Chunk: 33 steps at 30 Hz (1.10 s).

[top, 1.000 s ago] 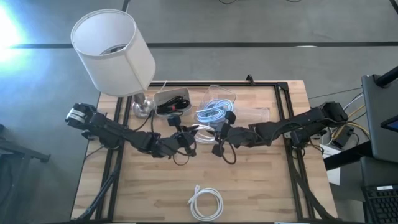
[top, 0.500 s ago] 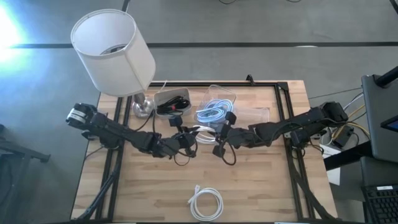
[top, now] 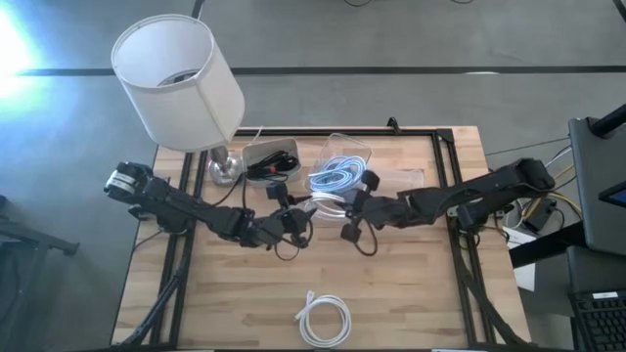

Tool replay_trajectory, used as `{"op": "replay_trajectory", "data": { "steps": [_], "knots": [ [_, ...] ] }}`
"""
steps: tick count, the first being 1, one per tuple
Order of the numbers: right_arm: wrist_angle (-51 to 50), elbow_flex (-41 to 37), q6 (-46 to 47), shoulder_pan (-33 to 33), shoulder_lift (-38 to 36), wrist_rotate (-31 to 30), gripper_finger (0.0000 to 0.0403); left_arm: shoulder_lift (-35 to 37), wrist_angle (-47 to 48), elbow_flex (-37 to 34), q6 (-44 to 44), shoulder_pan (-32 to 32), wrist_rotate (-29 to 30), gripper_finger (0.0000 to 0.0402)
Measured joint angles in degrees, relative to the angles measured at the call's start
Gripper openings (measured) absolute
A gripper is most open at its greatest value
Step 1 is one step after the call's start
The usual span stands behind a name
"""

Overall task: Pick & Place USB Port
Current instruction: Put the left white USB cable into the right transparent bin

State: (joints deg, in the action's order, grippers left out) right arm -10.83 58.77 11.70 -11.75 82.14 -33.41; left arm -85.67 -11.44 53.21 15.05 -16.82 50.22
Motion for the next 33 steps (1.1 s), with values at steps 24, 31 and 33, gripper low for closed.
{"op": "replay_trajectory", "data": {
  "steps": [24, 31, 33],
  "knots": [
    [-38.70, -10.32, 15.58, -4.11, -17.39, -19.91, 0.0038, -0.02, 0.43, 0.00, -1.83, 0.35, -3.06, 0.0181],
    [-37.07, -19.54, 11.07, -3.32, -17.55, -20.25, 0.0038, -0.02, 0.38, 0.00, -2.27, 0.57, -3.06, 0.0180],
    [-35.30, -21.89, 10.30, -2.94, -17.50, -20.63, 0.0038, -0.02, 0.37, 0.00, -2.27, 0.66, -3.06, 0.0179]
  ]
}}
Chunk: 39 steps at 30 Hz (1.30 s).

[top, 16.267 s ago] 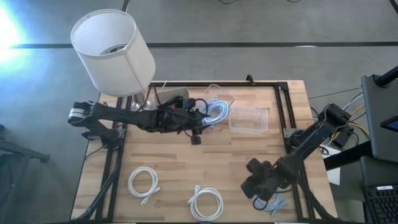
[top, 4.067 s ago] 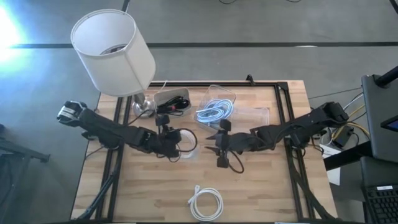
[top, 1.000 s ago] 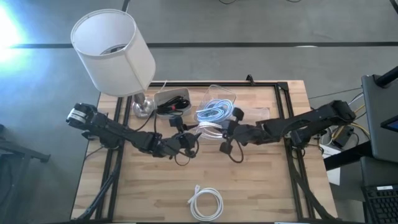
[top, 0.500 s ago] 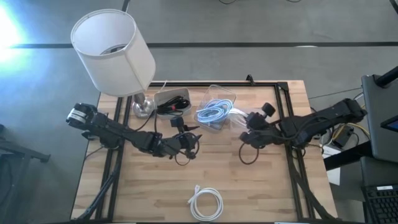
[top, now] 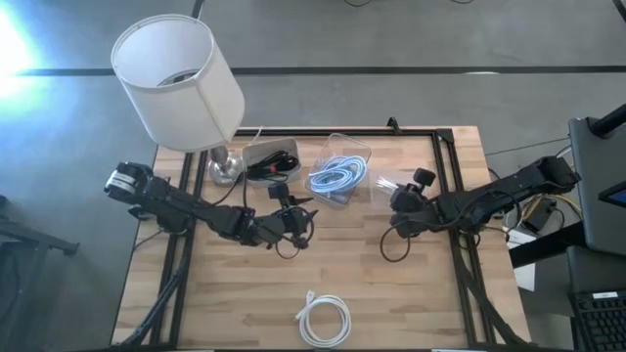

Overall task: Pick & Place USB Port
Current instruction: Put the left white USB cable into the right transparent bin, then put the white USB cable into the right transparent bin

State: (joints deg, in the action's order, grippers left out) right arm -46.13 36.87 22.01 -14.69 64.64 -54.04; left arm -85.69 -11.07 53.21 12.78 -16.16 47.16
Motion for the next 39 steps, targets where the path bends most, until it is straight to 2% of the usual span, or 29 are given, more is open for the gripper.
{"op": "replay_trajectory", "data": {
  "steps": [9, 14, 25, 30, 34, 37, 39],
  "knots": [
    [13.70, -3.80, -10.43, 0.89, -0.07, -0.08, 0.0039, 0.00, 0.00, 0.00, -0.48, 0.46, 0.00, 0.0177],
    [13.75, -3.90, -9.69, 1.38, -0.07, 0.15, 0.0052, 0.00, 0.02, 0.00, -0.92, 0.46, 0.00, 0.0177],
    [13.75, -3.45, -6.06, 3.51, -0.07, 0.55, 0.0118, 0.00, 0.02, 0.00, -0.96, 0.52, 0.00, 0.0177],
    [13.78, -0.65, -6.11, 3.48, -0.07, 4.68, 0.0139, 0.00, 0.02, 0.00, -0.98, 0.57, 0.00, 0.0177],
    [13.95, 2.94, -5.89, 3.44, -0.07, 5.09, 0.0148, 0.00, 0.02, 0.00, -1.03, 0.57, -0.15, 0.0177],
    [14.04, 5.96, -5.05, 3.29, -0.07, 5.14, 0.0151, 0.00, 0.02, 0.00, -1.69, 0.59, -3.90, 0.0177],
    [14.61, 7.57, -3.18, 3.07, -0.07, 5.20, 0.0150, 0.00, 0.02, 0.00, -2.43, 0.63, -9.42, 0.0177]
  ]
}}
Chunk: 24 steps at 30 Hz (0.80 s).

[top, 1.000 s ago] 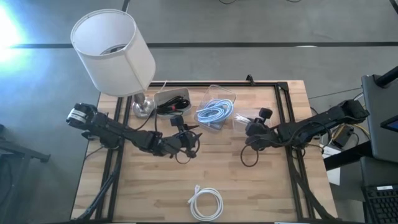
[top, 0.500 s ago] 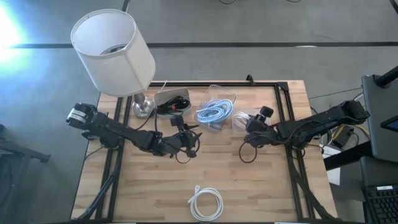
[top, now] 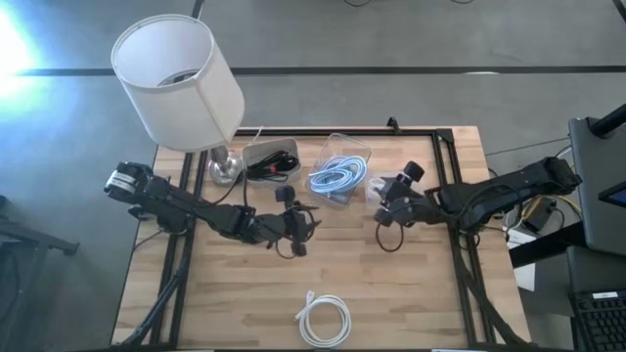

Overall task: Pick & Place USB Port
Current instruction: Put the white USB cable into the right transparent bin

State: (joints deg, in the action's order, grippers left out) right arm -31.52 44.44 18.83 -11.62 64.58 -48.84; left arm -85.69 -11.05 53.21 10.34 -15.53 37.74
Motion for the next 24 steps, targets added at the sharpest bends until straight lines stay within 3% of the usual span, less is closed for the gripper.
{"op": "replay_trajectory", "data": {
  "steps": [6, 11, 18, 24],
  "knots": [
    [6.07, 1.06, -0.68, -0.23, 0.03, 6.89, 0.0140, -0.02, 0.11, 0.00, -5.42, 0.22, -22.01, 0.0177],
    [8.54, 0.90, -3.40, -0.23, 0.97, 9.73, 0.0133, -0.02, 0.13, 0.00, -12.44, 0.33, -33.52, 0.0177],
    [8.44, 0.86, -4.20, -0.23, 1.55, 9.88, 0.0138, -0.04, 0.13, 0.00, -18.97, 0.33, -35.63, 0.0177],
    [13.62, 0.84, -12.02, -0.19, 1.55, 9.88, 0.0147, -0.04, 0.13, 0.00, -22.82, 0.27, -35.74, 0.0177]
  ]
}}
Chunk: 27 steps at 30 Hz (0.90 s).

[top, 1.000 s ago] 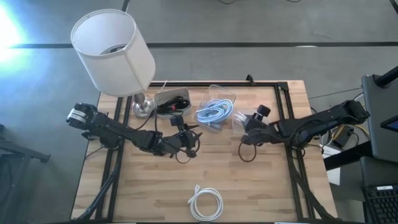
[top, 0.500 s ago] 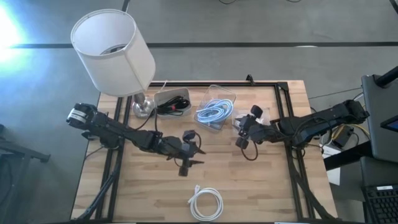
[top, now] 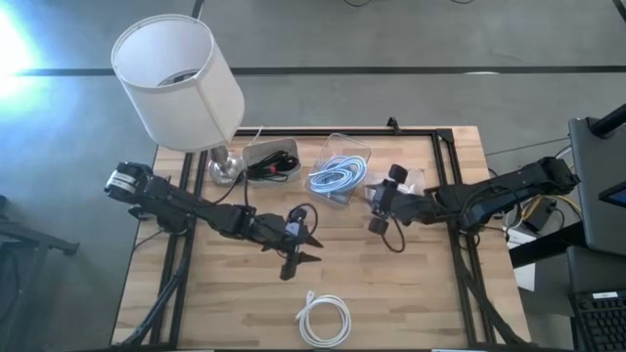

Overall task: Pick & Place USB Port
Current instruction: Put the white USB cable into the right transparent bin

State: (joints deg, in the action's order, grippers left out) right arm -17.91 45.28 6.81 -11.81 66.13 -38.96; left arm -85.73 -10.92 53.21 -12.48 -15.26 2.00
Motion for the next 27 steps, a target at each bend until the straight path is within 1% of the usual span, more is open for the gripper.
{"op": "replay_trajectory", "data": {
  "steps": [3, 7, 14, 17, 20, 27],
  "knots": [
    [5.42, 0.00, -6.54, 0.02, 0.00, 0.00, 0.0150, 0.00, 0.03, 0.00, -3.15, -0.27, -1.35, 0.0177],
    [11.72, 0.00, -15.53, 0.03, 0.00, 0.00, 0.0153, -0.71, -0.01, 0.00, -7.14, -1.41, -1.51, 0.0177],
    [14.48, 0.82, -27.11, 0.41, 0.00, 0.00, 0.0155, -8.47, -0.44, 1.84, -12.02, -3.96, -1.82, 0.0177],
    [14.64, 1.53, -29.25, 0.69, 0.00, 0.02, 0.0155, -11.38, -0.49, 4.30, -14.49, -3.58, -4.88, 0.0177],
    [14.68, 1.94, -29.76, 0.85, 0.00, 0.00, 0.0152, -13.12, 0.88, 6.94, -14.49, -2.86, -6.90, 0.0177],
    [17.20, 2.08, -34.05, 0.85, 0.00, 0.12, 0.0150, -13.68, 9.39, 11.55, -13.30, -1.83, -7.11, 0.0177]
  ]
}}
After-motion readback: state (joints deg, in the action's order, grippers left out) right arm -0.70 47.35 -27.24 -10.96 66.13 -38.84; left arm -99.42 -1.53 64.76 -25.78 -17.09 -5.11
